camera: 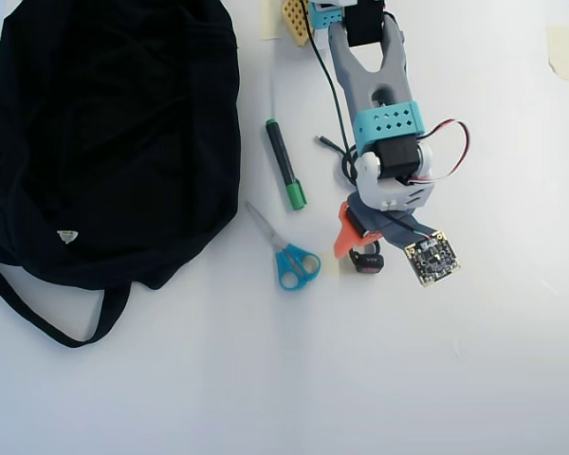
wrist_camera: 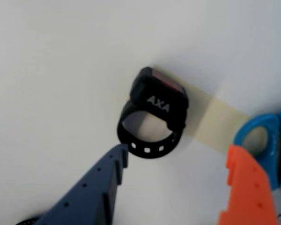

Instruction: Put the bike light into the black bag

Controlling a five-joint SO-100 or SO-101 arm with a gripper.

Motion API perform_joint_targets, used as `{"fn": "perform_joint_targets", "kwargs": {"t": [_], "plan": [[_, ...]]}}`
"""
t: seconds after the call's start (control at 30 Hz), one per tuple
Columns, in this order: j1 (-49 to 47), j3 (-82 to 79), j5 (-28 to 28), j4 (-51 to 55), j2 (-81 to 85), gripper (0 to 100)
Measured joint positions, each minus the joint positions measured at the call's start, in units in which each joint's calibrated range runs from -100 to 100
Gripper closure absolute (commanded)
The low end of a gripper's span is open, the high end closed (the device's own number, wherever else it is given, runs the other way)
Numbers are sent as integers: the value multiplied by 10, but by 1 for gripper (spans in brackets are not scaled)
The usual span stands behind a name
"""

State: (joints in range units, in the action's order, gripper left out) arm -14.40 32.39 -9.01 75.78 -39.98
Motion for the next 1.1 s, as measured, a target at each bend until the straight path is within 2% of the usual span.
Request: {"fn": "perform_joint_targets", "kwargs": {"t": [0.43, 0.77, 1.1], "plan": [[14, 2, -17, -11, -13, 72], [16, 2, -29, -74, -50, 73], [15, 2, -50, -75, -63, 73]]}}
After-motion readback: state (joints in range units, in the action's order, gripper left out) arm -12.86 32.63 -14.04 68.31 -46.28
